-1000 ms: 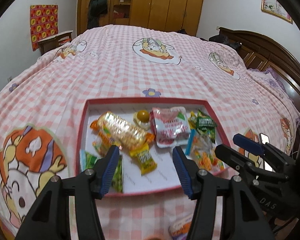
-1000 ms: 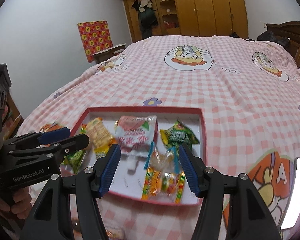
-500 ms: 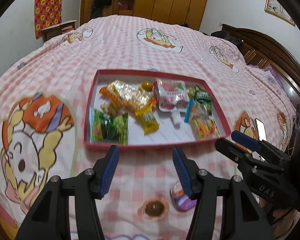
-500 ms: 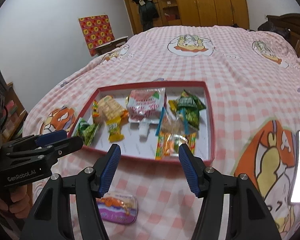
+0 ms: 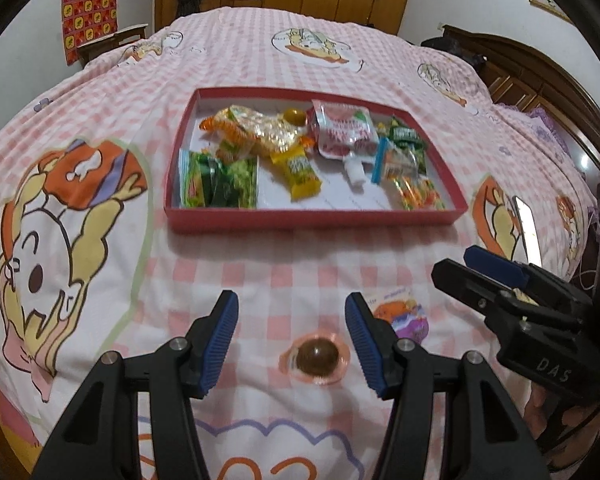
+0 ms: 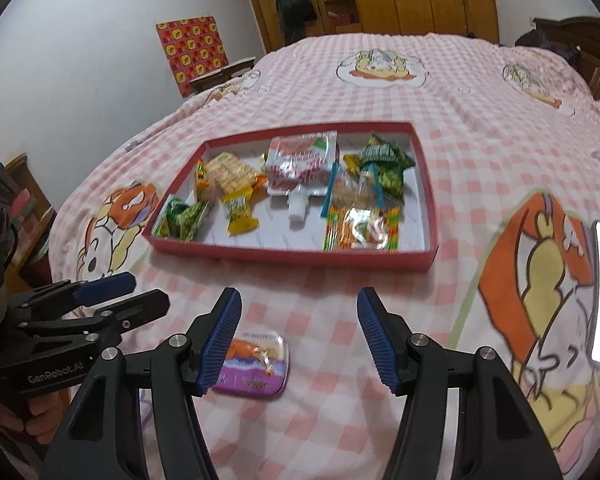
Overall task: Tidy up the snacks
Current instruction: 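Move both grippers back toward the brown jelly cup and purple mint tin, then grasp the brown jelly cup with the left gripper while the right gripper grasps the purple mint tin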
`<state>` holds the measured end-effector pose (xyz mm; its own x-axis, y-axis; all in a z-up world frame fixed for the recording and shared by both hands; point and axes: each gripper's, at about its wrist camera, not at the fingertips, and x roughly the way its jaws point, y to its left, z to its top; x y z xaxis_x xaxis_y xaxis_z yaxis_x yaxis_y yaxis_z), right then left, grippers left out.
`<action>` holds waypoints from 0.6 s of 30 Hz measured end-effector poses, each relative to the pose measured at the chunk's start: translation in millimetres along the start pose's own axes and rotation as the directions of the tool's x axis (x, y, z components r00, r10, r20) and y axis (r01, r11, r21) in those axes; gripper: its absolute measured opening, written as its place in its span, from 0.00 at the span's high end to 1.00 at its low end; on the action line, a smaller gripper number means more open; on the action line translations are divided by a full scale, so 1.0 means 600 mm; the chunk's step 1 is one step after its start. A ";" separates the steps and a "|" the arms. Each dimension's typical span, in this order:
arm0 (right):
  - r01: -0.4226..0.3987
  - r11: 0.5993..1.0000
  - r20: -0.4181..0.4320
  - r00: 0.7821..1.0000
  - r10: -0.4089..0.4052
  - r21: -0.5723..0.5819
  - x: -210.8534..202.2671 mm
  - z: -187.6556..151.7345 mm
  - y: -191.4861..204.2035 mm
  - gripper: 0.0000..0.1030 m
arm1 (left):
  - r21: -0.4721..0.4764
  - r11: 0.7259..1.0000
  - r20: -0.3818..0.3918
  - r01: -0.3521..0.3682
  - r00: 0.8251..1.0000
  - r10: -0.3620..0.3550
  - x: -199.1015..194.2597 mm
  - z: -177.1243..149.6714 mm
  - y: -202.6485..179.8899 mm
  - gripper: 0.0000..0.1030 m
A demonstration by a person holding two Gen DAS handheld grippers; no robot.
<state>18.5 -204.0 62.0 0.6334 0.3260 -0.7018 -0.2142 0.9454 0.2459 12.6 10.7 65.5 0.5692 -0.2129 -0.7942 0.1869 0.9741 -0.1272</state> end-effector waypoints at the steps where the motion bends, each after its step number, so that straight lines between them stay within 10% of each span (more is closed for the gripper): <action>1: -0.006 1.000 -0.006 1.000 0.006 0.004 0.001 -0.002 0.000 0.40 | 0.006 1.000 -0.003 -0.001 1.000 0.001 0.001 -0.004 -0.001 0.43; 18: 0.012 1.000 -0.044 0.999 -0.012 0.009 0.012 -0.019 0.002 0.40 | 0.054 0.998 -0.049 0.022 0.999 -0.019 0.030 -0.043 -0.017 0.43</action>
<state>14.4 -200.6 50.0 0.6024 0.3148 -0.7335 -0.2001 0.9492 0.2430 0.2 -1.0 37.2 0.5255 -0.2276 -0.8198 0.2426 0.9636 -0.1120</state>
